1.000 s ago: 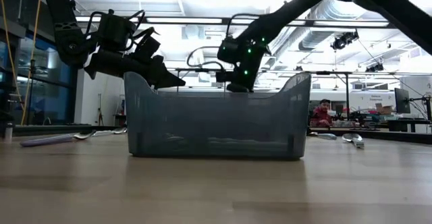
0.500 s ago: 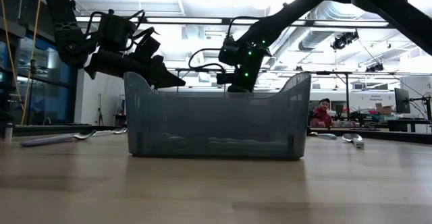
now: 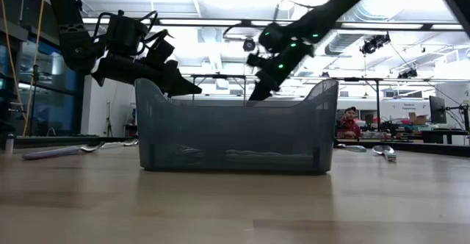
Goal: Sort silverware by color (type)
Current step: Put the top white patterned spoon into the black bin
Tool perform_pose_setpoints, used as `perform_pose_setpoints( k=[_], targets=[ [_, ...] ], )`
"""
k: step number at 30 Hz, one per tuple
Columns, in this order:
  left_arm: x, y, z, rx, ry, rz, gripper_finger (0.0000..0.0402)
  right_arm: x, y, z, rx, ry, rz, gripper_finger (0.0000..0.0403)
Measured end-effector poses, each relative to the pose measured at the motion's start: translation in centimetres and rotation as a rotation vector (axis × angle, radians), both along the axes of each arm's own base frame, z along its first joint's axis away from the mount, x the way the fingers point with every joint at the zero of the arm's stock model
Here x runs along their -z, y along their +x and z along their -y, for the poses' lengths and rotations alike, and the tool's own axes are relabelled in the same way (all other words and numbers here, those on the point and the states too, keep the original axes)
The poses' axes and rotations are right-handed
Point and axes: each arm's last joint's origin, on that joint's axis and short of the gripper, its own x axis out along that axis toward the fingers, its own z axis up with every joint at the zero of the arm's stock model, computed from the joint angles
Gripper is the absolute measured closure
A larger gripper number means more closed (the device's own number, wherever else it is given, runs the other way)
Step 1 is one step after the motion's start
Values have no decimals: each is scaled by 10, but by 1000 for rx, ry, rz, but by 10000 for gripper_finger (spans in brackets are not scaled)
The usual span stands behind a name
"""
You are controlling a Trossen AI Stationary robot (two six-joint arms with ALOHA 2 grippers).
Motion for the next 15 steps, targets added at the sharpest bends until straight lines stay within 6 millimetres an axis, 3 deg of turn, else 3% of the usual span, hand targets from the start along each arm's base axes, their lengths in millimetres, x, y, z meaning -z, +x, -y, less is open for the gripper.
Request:
perform_pose_setpoints(
  k=[8,15],
  targets=[
    [-6,5,-3,0,11,19,401,-12,-63,-31,96,-18,280,402],
    [-12,10,-6,0,16,26,401,-9,-125,-52,341,2,339,402]
  ],
)
